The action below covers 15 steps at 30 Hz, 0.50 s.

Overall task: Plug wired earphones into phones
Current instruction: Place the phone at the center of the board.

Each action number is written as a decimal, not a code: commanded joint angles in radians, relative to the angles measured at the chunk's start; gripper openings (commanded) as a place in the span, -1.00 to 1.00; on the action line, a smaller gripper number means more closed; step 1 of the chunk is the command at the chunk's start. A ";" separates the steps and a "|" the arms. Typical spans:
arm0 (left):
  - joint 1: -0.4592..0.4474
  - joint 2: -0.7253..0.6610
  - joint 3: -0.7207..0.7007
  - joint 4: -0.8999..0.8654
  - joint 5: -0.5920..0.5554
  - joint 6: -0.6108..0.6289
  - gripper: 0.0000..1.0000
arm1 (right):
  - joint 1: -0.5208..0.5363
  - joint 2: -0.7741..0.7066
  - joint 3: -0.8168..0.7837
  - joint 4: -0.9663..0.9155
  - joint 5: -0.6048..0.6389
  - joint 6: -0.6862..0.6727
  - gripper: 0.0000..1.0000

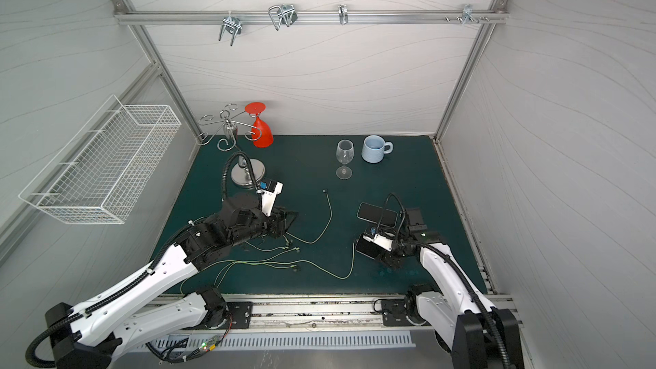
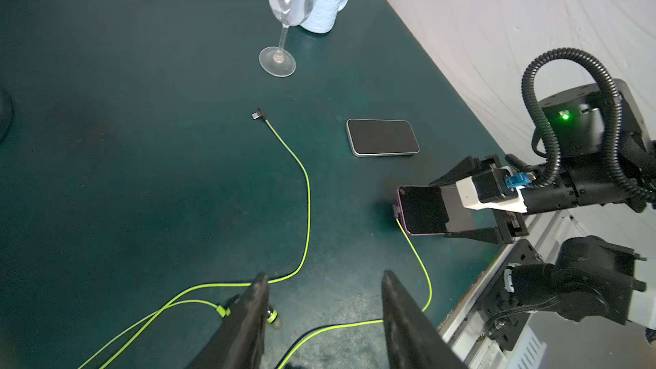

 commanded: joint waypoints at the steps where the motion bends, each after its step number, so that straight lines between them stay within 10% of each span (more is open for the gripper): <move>1: 0.000 -0.022 -0.008 -0.020 -0.049 -0.014 0.04 | 0.005 0.016 -0.010 0.053 -0.013 -0.036 -0.02; 12: 0.000 0.005 0.001 -0.120 -0.139 -0.073 0.03 | 0.066 0.168 -0.003 0.089 0.074 -0.057 0.28; 15: 0.000 0.016 0.013 -0.137 -0.149 -0.080 0.05 | 0.079 0.171 0.004 0.085 0.089 -0.054 0.67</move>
